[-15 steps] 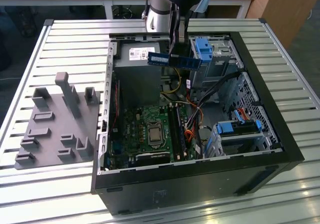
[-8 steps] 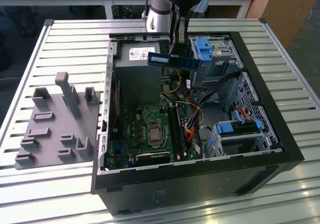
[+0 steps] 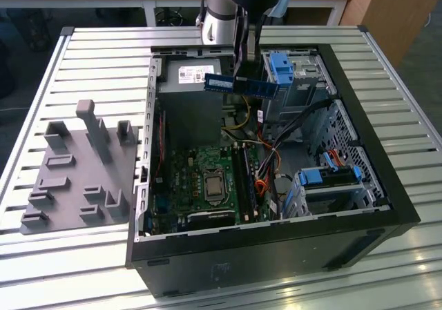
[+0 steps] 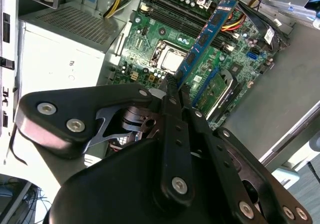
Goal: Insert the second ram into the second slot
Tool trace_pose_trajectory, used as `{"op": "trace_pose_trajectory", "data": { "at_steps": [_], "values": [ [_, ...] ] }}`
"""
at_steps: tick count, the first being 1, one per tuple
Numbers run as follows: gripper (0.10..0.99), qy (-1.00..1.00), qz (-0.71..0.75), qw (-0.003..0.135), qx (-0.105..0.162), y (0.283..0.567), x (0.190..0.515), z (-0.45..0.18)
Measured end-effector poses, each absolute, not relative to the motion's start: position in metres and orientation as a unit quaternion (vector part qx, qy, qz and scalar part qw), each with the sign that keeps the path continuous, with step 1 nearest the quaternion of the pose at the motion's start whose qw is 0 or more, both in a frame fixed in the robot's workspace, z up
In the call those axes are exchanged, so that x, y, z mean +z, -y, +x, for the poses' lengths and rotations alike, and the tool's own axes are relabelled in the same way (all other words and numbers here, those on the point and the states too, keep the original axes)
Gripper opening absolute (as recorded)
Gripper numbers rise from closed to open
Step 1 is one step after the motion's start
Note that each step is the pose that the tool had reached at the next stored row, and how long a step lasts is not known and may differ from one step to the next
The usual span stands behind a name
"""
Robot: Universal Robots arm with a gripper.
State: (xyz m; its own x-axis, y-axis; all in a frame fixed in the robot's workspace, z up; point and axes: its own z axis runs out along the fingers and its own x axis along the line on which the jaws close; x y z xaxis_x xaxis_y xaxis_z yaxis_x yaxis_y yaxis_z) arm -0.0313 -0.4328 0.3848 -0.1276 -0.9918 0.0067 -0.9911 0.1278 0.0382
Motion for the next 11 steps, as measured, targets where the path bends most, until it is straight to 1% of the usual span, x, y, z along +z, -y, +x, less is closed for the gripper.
{"op": "trace_pose_trajectory", "data": {
  "at_steps": [11],
  "values": [
    [0.137,0.752,0.659,0.015,-0.012,0.4334,0.3847,-0.0313]
  ]
}}
